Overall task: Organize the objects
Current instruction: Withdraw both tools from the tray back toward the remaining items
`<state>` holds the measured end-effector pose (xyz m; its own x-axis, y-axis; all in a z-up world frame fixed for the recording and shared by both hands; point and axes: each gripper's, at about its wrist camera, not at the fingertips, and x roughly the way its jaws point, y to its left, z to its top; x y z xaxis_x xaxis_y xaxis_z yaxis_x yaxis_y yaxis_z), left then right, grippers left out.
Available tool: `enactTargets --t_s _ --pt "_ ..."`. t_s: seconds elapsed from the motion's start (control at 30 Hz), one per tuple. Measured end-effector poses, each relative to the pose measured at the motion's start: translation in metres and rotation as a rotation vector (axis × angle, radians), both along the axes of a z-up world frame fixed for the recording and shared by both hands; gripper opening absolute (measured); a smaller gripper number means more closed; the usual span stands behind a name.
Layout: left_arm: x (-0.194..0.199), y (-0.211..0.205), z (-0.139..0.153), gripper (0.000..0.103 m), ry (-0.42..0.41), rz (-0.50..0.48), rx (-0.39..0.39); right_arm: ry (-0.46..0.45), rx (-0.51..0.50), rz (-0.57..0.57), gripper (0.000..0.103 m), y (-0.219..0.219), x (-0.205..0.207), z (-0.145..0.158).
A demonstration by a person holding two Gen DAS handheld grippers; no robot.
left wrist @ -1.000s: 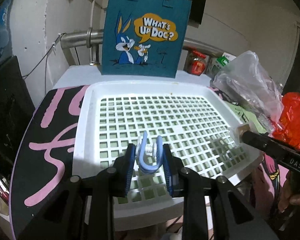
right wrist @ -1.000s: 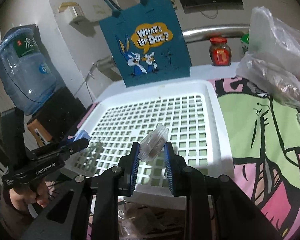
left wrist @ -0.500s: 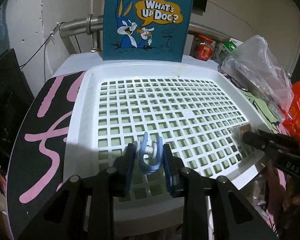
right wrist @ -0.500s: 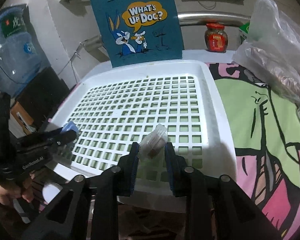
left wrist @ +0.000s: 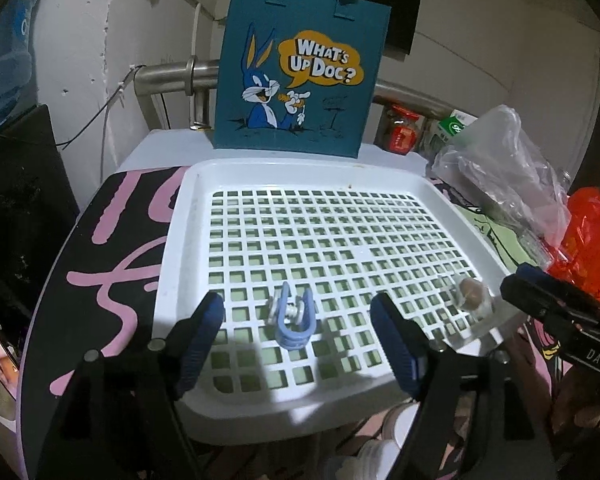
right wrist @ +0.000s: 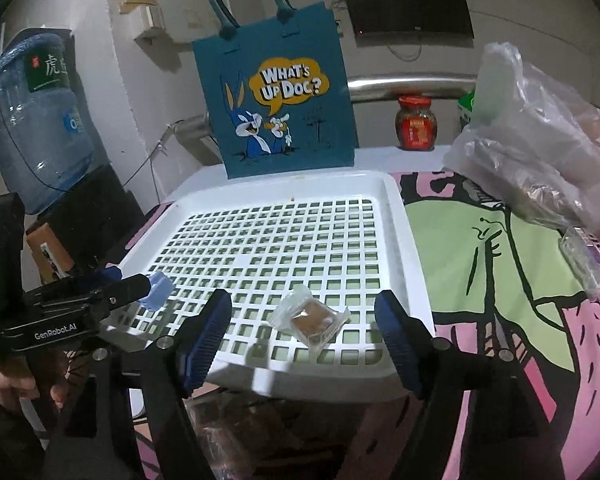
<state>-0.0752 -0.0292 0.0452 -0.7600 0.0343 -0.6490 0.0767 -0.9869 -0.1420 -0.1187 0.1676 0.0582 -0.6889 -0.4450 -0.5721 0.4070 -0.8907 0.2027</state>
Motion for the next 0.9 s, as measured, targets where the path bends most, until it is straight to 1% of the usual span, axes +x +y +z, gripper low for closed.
enactTargets --t_s 0.33,0.53,0.73,0.9 --pt "0.025 0.001 0.007 0.076 0.043 -0.003 -0.002 0.059 0.01 0.022 0.075 0.003 0.025 0.008" --pt "0.037 0.0 0.006 0.076 0.045 -0.005 0.004 0.082 -0.006 0.019 0.075 0.013 0.038 0.011" --pt "0.052 0.002 0.006 0.076 0.051 -0.018 0.002 0.078 -0.024 0.007 0.075 0.027 0.049 0.008" --pt "0.061 -0.001 0.003 0.076 0.037 -0.009 0.001 0.056 -0.028 -0.003 0.075 0.035 0.054 0.003"
